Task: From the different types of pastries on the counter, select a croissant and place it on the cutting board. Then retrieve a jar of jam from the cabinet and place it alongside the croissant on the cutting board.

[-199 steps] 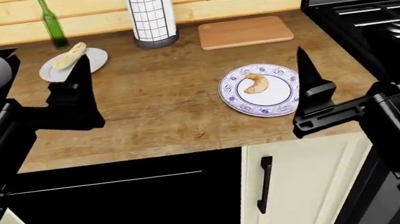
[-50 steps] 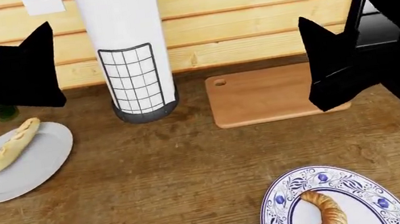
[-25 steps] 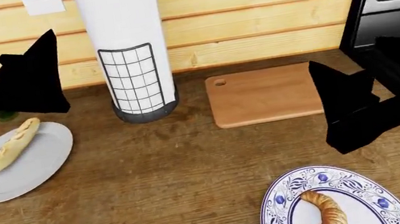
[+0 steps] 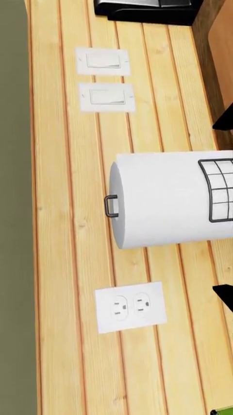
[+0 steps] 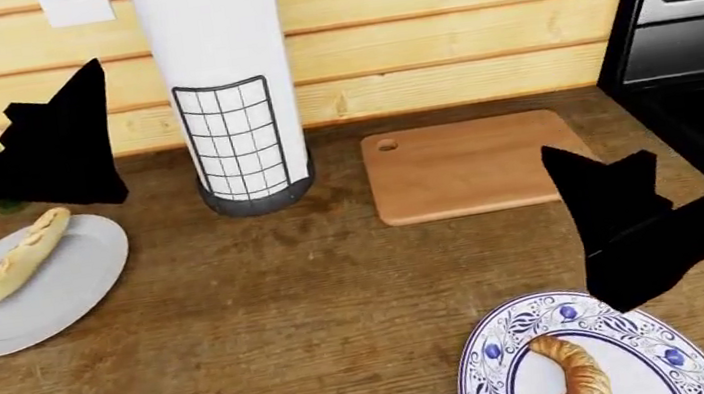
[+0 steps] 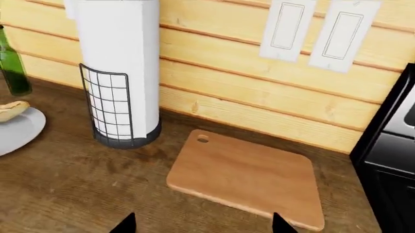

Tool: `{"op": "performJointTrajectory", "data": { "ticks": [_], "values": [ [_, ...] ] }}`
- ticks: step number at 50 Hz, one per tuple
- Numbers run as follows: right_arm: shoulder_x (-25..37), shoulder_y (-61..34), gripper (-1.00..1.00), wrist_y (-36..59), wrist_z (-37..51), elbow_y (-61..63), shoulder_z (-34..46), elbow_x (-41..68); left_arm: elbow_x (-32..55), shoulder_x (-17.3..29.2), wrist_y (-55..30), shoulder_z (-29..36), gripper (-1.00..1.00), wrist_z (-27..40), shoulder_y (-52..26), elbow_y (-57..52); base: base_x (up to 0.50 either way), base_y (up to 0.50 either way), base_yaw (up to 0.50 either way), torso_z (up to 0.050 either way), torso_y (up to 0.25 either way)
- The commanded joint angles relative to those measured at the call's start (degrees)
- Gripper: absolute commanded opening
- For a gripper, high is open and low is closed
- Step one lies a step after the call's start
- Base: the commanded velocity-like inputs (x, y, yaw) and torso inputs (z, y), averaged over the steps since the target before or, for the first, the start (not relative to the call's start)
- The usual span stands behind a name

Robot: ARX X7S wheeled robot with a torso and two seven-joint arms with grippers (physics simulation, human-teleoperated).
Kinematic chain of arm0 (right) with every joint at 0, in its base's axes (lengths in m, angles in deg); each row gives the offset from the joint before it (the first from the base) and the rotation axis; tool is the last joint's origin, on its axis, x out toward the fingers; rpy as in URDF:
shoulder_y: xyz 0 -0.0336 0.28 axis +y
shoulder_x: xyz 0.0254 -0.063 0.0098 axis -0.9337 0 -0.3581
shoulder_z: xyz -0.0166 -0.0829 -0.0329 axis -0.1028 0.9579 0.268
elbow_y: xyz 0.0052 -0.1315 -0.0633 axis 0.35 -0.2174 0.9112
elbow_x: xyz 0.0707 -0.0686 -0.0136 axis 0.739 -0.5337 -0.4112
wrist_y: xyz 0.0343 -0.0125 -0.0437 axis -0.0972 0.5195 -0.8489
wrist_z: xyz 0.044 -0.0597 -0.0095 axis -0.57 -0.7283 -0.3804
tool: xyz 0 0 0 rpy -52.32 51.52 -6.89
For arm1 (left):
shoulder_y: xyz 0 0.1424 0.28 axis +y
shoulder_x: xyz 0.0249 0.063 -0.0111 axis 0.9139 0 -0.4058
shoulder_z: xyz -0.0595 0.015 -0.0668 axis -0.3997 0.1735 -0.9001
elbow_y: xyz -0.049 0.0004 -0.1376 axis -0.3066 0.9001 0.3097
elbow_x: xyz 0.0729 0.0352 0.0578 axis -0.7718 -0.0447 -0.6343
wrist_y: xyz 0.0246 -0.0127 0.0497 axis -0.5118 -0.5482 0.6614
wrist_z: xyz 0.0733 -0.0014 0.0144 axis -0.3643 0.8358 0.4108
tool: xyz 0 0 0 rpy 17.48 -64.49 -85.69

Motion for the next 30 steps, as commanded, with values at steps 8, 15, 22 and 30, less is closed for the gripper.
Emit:
{"op": "performJointTrajectory", "data": {
  "ticks": [8,15,22,30],
  "values": [
    [3.1,-18.4,1.00,-2.2,5.9,-6.2,20.4,18.8,-0.7,0.4,0.4,0.3,1.00,-0.5,1.1,-0.6,0.00,0.00,0.00,0.000,0.000],
    [5.1,-13.0,1.00,-4.7,0.8,-3.7,20.9,15.6,-1.0,0.5,0.6,0.1,1.00,-1.1,2.0,-1.1,0.00,0.00,0.00,0.000,0.000],
    [6.5,-8.8,1.00,-5.4,-3.4,-3.3,20.5,12.8,-1.3,0.6,0.5,0.7,1.00,-1.2,2.0,-1.2,0.00,0.00,0.00,0.000,0.000],
    [7.4,-7.2,1.00,-5.2,-3.4,-2.8,22.0,12.7,-1.3,0.8,0.9,0.8,1.00,-1.2,2.1,-1.3,0.00,0.00,0.00,0.000,0.000]
  ]
}}
